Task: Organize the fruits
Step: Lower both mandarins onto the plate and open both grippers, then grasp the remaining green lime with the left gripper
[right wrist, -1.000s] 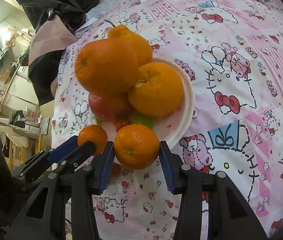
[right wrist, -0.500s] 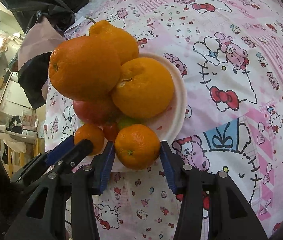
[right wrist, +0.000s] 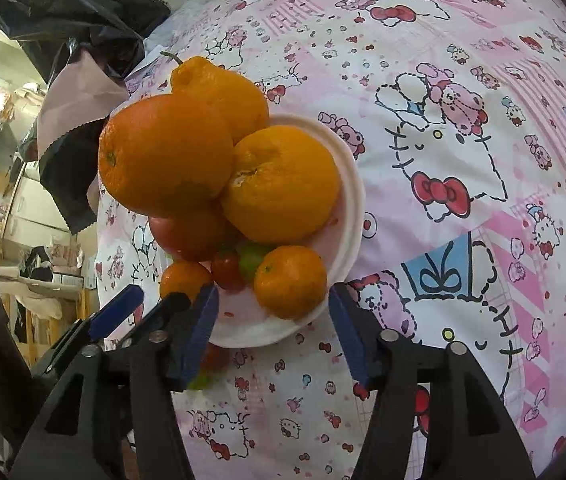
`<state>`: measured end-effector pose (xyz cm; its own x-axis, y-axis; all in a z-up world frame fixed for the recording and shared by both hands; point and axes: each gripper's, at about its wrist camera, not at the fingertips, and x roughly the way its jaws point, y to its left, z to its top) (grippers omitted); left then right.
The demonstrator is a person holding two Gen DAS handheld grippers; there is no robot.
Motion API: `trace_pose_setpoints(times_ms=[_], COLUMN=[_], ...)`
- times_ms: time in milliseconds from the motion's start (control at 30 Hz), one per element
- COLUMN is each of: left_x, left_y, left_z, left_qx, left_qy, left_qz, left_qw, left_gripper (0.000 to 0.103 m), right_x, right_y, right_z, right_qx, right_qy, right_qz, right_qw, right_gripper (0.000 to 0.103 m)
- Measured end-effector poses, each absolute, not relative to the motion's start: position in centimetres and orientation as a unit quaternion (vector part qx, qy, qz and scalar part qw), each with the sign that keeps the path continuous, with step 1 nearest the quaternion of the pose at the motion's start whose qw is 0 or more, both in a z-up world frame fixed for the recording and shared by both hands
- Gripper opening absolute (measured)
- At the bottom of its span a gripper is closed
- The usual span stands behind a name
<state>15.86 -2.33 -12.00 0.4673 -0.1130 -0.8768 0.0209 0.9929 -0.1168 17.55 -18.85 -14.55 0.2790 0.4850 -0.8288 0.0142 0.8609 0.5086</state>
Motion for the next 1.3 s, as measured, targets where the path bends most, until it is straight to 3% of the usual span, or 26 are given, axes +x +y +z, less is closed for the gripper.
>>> trace_pose_setpoints(times_ms=[233,1300], left_x=[15.7,11.4], left_y=[-2.0,3.0], left_z=[-11.6,-7.1], left_qx=[-0.046,-0.071], left_qy=[0.513,0.481], left_qz=[-0.03,0.02], left_qw=[0.857,0.874], left_gripper=[0.074,0.074], right_x=[17.3,11.4], right_y=[-19.3,-19.9], right_z=[-13.4,-7.6], right_qx=[0.214,0.193], right_qy=[0.571,0.544], right_qz=[0.146,0.151], right_qw=[0.779,0.802], right_gripper=[0.075,0.075])
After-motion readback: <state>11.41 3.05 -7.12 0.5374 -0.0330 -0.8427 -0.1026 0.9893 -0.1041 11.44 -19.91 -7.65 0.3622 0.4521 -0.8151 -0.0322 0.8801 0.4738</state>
